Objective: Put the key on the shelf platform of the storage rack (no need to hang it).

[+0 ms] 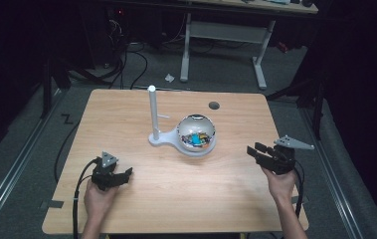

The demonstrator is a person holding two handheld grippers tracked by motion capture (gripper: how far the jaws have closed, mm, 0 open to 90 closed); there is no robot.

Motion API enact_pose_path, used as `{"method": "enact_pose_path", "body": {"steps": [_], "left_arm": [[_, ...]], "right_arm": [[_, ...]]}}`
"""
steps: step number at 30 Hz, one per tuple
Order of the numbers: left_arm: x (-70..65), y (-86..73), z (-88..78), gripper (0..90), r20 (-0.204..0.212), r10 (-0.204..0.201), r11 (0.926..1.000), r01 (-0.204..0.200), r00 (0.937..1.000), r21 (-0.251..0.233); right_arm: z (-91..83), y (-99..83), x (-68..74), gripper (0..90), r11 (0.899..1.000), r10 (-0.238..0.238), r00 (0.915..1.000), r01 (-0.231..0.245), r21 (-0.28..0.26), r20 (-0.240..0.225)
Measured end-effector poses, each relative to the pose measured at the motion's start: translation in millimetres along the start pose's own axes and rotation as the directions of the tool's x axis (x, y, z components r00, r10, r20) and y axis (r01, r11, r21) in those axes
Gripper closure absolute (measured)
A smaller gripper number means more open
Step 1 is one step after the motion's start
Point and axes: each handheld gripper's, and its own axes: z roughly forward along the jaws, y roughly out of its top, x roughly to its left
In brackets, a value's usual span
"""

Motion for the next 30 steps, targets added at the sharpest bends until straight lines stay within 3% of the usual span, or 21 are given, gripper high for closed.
{"method": "enact_pose_path", "body": {"steps": [16, 30], "left_arm": [[0.0, 0.0, 0.0, 30.2, 0.0, -0.001, 1.0, 0.001, 1.0, 0.0], [0.0, -0.1, 0.0, 30.1, 0.0, -0.001, 1.0, 0.001, 1.0, 0.0]], "right_arm": [[28.5, -32.2, 5.0, 56.6, 0.998, 0.033, 0.9994, -0.033, 0.054, -0.005], [47.8, -51.3, 6.9, 55.0, 0.994, 0.027, 0.9996, -0.028, 0.102, 0.011]]}}
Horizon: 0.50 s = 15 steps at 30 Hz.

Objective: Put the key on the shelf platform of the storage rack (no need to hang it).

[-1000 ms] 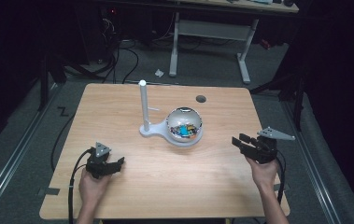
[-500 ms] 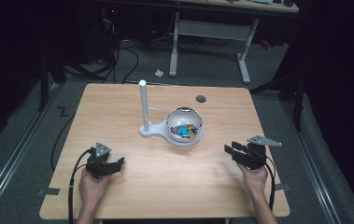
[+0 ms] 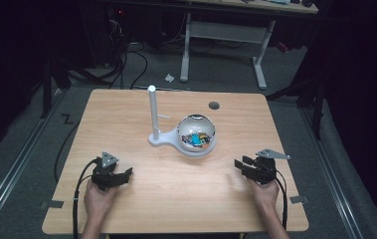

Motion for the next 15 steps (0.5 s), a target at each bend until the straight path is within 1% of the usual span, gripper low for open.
{"method": "enact_pose_path", "body": {"steps": [8, 12, 15], "left_arm": [[0.1, 0.0, 0.0, 30.1, 0.0, 0.001, 1.0, -0.001, 1.0, 0.0], [-0.1, 0.0, 0.0, 30.1, -0.001, -0.001, 1.0, 0.001, 1.0, -0.001], [0.0, 0.0, 0.0, 30.1, 0.0, 0.001, 1.0, -0.001, 1.0, -0.001]], "right_arm": [[9.6, -8.0, 1.5, 53.7, 0.999, -0.031, 0.9984, 0.029, 0.035, 0.048], [12.4, -9.7, 4.5, 52.5, 0.997, -0.072, 0.9941, 0.068, 0.048, 0.082], [15.9, -12.0, 5.5, 51.6, 0.995, -0.083, 0.992, 0.077, 0.062, 0.095]]}}
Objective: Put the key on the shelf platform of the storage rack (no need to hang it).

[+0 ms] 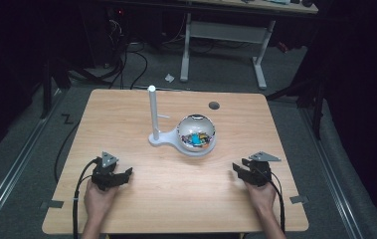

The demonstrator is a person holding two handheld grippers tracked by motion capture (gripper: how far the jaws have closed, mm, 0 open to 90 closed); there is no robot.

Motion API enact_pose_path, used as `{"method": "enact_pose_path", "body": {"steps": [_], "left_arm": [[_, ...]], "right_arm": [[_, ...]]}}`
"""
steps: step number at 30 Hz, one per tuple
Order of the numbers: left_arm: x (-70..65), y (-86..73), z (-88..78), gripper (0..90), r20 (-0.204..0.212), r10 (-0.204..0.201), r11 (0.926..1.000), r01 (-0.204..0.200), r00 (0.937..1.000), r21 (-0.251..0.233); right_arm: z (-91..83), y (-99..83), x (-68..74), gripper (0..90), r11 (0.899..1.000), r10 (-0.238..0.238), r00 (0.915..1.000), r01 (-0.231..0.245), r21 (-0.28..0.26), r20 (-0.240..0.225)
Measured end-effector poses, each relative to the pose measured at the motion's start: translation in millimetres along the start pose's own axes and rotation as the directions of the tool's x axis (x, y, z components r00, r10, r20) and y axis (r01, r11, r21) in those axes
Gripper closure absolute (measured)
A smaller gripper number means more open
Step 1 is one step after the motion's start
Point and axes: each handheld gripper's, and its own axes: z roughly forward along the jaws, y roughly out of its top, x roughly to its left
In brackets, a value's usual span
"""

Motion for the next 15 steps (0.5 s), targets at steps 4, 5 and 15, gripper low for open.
{"method": "enact_pose_path", "body": {"steps": [4, 5, 15], "left_arm": [[0.0, 0.0, 0.0, 30.1, 0.001, 0.0, 1.0, 0.0, 1.0, 0.0], [0.0, 0.0, 0.0, 30.1, 0.001, 0.001, 1.0, -0.001, 1.0, 0.0], [0.1, -0.1, 0.0, 30.1, 0.001, 0.003, 1.0, -0.003, 1.0, 0.0]], "right_arm": [[6.5, -4.9, -0.3, 50.4, 1.0, -0.003, 0.9998, 0.002, 0.031, 0.018], [6.5, -4.9, 0.0, 49.6, 1.0, -0.005, 0.9998, 0.005, 0.031, 0.021], [8.3, -4.2, 3.1, 45.5, 0.998, -0.042, 0.998, 0.04, 0.042, 0.046]]}}
